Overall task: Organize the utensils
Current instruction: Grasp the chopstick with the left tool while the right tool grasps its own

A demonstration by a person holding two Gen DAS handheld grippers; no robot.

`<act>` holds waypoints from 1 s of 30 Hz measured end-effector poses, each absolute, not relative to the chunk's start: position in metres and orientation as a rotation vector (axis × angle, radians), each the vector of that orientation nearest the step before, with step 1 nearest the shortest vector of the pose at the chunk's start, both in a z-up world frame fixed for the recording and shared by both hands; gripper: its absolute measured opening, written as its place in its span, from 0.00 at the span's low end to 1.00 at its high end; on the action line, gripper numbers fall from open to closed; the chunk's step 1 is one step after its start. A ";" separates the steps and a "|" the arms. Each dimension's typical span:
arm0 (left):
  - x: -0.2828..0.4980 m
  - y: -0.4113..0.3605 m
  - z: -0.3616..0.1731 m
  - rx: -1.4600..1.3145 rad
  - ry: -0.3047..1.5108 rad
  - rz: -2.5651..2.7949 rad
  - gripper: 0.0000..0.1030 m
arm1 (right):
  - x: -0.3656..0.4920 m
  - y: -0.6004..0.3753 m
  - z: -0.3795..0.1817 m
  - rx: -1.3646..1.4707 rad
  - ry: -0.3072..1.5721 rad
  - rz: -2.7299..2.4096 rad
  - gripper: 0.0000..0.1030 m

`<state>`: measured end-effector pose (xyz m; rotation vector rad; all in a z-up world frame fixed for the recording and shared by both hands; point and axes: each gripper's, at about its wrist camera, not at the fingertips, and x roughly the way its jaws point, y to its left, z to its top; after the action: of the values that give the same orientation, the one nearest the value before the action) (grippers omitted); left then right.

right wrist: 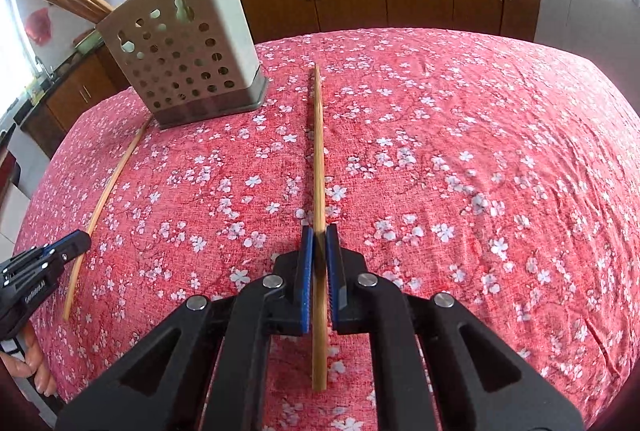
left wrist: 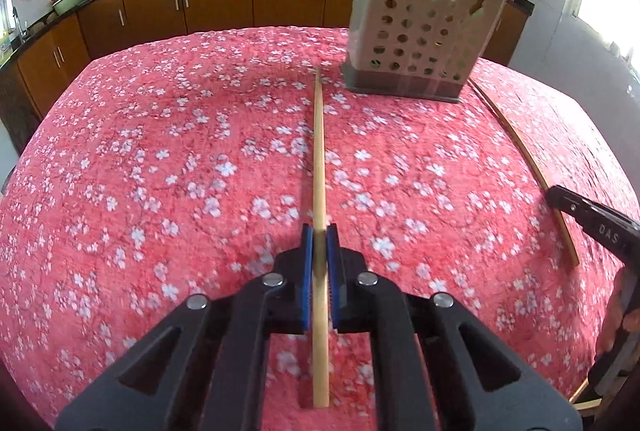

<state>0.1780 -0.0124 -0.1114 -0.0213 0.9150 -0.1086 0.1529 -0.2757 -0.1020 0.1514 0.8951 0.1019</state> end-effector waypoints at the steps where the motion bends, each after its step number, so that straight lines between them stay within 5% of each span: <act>1: 0.183 -0.010 -0.112 -0.020 0.915 -0.099 0.08 | 0.154 -0.275 -0.101 0.150 0.895 0.101 0.07; 30: 0.249 0.054 -0.111 -0.074 0.884 0.012 0.13 | 0.224 -0.281 -0.105 0.084 0.868 0.043 0.08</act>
<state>0.2493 0.0538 -0.1106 -0.0738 0.8844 0.0123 0.2244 -0.2809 -0.1046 0.0838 0.8681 0.0435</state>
